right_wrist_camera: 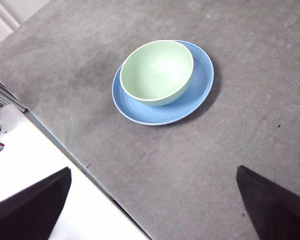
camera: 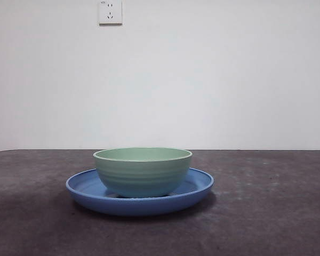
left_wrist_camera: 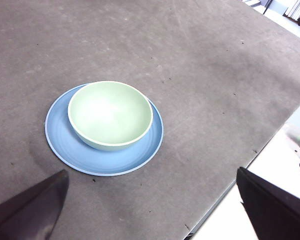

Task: Place the green bowl on the blue plate

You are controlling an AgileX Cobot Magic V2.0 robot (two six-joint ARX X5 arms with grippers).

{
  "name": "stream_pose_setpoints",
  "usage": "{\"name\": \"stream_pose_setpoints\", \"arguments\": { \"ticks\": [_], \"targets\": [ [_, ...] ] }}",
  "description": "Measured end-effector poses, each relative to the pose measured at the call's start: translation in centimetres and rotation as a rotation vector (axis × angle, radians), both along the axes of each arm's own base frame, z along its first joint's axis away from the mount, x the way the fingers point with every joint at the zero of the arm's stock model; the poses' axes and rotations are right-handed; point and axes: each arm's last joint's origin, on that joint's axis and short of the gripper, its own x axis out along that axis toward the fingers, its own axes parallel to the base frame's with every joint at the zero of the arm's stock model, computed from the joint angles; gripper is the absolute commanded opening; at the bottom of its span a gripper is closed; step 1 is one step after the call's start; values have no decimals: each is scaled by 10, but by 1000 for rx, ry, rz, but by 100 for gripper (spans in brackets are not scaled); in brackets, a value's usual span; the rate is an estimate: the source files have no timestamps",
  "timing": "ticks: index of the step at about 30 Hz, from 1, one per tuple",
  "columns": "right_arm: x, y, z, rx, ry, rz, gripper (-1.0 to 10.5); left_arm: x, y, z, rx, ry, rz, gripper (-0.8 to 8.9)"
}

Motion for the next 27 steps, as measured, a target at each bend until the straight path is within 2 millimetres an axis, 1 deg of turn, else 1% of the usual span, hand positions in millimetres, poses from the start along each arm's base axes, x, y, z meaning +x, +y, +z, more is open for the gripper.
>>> {"name": "stream_pose_setpoints", "arguments": {
  "ticks": [1, 2, 3, 4, 5, 6, 27],
  "targets": [
    [0, 0, 0, 1, -2, 0, 511, 0, 0, 0, 0, 0, 0, 439],
    [0, 0, 0, 2, -5, 0, 402, 0, 0, 0, 0, -1, 0, 299],
    [1, 0, 1, 3, -9, 0, 230, 0, 0, 0, 0, 0, 0, 107],
    [1, 0, 1, 4, -10, 0, 60, 0, 0, 0, 0, 0, 0, -9],
    [1, 0, 1, 3, -10, 0, -12, 0, 0, 0, 0, -1, 0, 32],
    [1, 0, 1, 4, -10, 0, 20, 0, 0, 0, 0, -1, 0, 24],
    [1, 0, 2, 9, -24, 2, 19, 0, 0, 0, -1, -2, 3, 25]
  ]
}}
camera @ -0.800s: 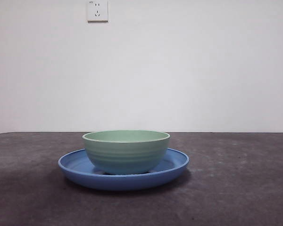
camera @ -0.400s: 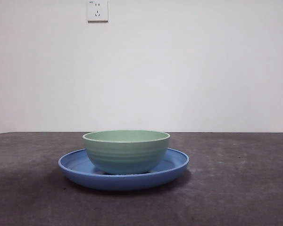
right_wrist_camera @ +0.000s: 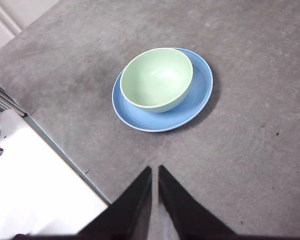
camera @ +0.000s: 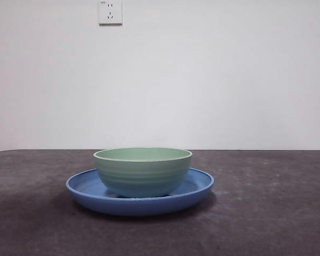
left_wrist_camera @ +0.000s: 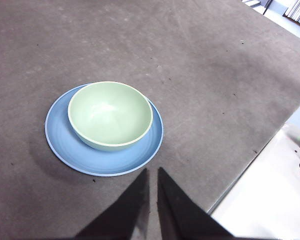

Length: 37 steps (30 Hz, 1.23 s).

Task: Place the green bowl on the blue plate

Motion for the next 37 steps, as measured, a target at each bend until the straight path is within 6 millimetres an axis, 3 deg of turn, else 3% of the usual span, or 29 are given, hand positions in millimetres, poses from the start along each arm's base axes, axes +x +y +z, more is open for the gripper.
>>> {"name": "stream_pose_setpoints", "arguments": {
  "ticks": [9, 15, 22, 25, 31, 37],
  "targets": [
    [0, 0, 0, 0, 0, 0, 19, 17, 17, -5, 15, -72, 248, 26],
    [0, 0, 0, 0, 0, 0, 19, 33, 34, -40, 67, -170, 442, 25],
    [0, 0, 0, 0, 0, 0, 19, 42, 48, -107, 50, -285, 595, 25],
    [0, 0, 0, 0, 0, 0, 19, 41, 52, -127, 53, -323, 659, 25],
    [0, 0, 0, 0, 0, 0, 19, 38, 57, -155, 54, -320, 756, 26],
    [0, 0, 0, 0, 0, 0, 19, 36, 58, -169, 45, -335, 771, 25]
  ]
}}
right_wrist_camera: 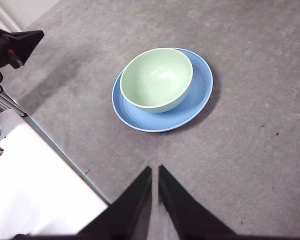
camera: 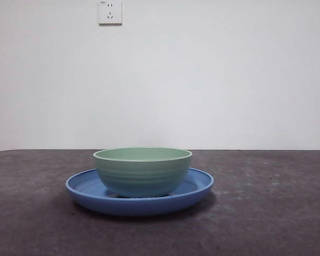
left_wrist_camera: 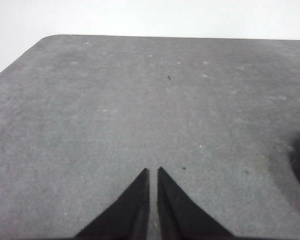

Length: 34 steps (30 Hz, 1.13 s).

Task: Place the green bowl on the blue plate

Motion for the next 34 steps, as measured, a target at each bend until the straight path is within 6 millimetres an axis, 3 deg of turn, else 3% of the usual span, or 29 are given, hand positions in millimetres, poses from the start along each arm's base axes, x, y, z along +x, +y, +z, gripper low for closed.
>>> {"name": "stream_pose_setpoints", "arguments": {
  "ticks": [34],
  "targets": [
    [0, 0, 0, 0, 0, 0, 19, -1, 0, 2, -4, -56, 2, 26]
  ]
}}
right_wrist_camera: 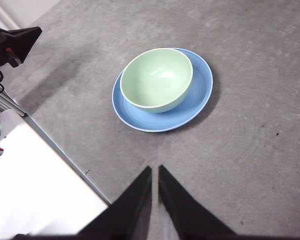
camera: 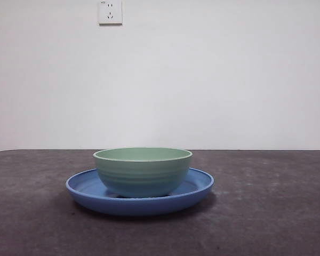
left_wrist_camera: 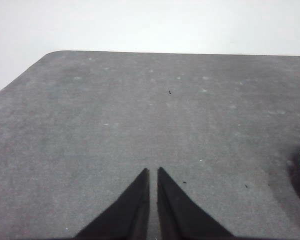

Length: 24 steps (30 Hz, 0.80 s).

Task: Place the green bowl on the blue plate

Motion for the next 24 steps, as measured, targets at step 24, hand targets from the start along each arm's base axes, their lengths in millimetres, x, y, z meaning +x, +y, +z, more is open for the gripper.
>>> {"name": "stream_pose_setpoints", "arguments": {
  "ticks": [24],
  "targets": [
    [8, -21, -56, 75, -479, -269, 19, 0, 0, 0, 0, 0, 0, 26]
  ]
}}
